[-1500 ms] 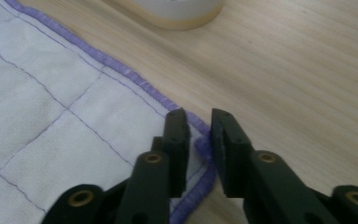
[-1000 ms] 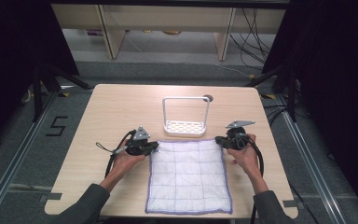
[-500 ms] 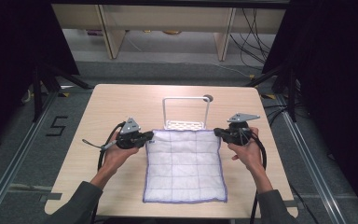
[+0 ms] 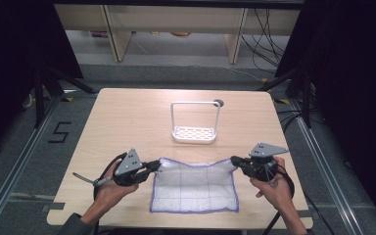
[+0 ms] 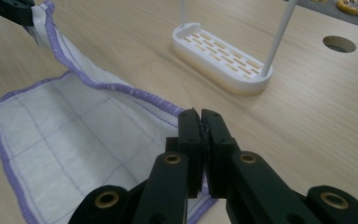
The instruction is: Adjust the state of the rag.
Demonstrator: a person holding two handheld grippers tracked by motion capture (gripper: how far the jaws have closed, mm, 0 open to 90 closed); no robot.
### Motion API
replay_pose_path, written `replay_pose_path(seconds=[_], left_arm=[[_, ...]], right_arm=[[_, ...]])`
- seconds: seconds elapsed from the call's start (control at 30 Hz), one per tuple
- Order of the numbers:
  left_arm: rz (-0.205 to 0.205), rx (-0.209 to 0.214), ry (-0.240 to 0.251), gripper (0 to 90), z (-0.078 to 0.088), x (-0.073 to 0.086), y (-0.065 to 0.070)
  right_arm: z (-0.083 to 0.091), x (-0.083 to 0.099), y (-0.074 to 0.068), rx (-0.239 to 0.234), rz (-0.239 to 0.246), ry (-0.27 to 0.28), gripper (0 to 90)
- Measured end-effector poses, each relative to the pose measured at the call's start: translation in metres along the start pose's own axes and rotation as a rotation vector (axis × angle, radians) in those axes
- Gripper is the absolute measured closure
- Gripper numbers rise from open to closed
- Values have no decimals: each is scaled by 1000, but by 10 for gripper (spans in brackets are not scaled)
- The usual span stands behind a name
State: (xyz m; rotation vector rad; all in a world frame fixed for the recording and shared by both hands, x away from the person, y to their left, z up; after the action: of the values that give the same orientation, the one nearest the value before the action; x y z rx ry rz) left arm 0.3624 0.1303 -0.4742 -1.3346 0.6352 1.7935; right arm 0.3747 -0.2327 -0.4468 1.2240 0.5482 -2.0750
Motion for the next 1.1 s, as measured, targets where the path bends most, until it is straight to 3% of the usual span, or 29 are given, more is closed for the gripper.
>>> replay_pose_path(seconds=[0.07,0.17,0.2,0.37,0.63,0.73,0.8,0.87,0.9,0.93,1.0,1.03,1.07,1.1], left_arm=[[-14,23,-15,853,3,6,9],[6,45,-18,852,7,16,17],[3,50,-24,852,9,19,20],[-6,75,-54,850,16,33,31],[-76,151,-155,841,16,53,49],[-83,160,-165,835,15,57,52],[-78,152,-175,832,16,58,53],[-103,155,-186,829,18,58,52],[-90,155,-186,814,19,59,54],[-99,162,-188,742,21,59,53],[-48,144,-161,632,25,60,53],[-22,137,-155,621,30,59,51],[-22,137,-155,567,30,59,51],[-9,128,-125,567,33,58,51]], right_arm=[[3,5,-6,-5,9,-4,877],[8,15,-16,-17,8,-15,877],[10,18,-16,-23,34,-22,877],[15,37,-23,-50,27,-66,877],[18,58,-36,-79,24,-120,875],[19,64,-40,-81,12,-141,872],[20,67,-41,-92,30,-147,863],[23,71,-43,-87,44,-167,858],[24,73,-44,-79,53,-179,847],[25,76,-46,-84,46,-193,817],[27,78,-46,-79,38,-188,753],[28,78,-46,-77,17,-183,729],[28,78,-46,-77,17,-183,729],[31,76,-45,-72,24,-162,700]])
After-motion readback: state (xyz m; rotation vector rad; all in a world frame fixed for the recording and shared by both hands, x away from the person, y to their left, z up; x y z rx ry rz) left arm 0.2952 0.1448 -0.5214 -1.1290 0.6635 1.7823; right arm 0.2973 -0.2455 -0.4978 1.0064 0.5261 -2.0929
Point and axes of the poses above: each handheld gripper's, and its own axes: z roughly backward along the jaws, x roughly out of its underside, y roughly to its right, the point moved 3 cm from there along -z, roughly forward along the jaws, and after that the axes turned 7 degrees about y, right-handed, at the moved point
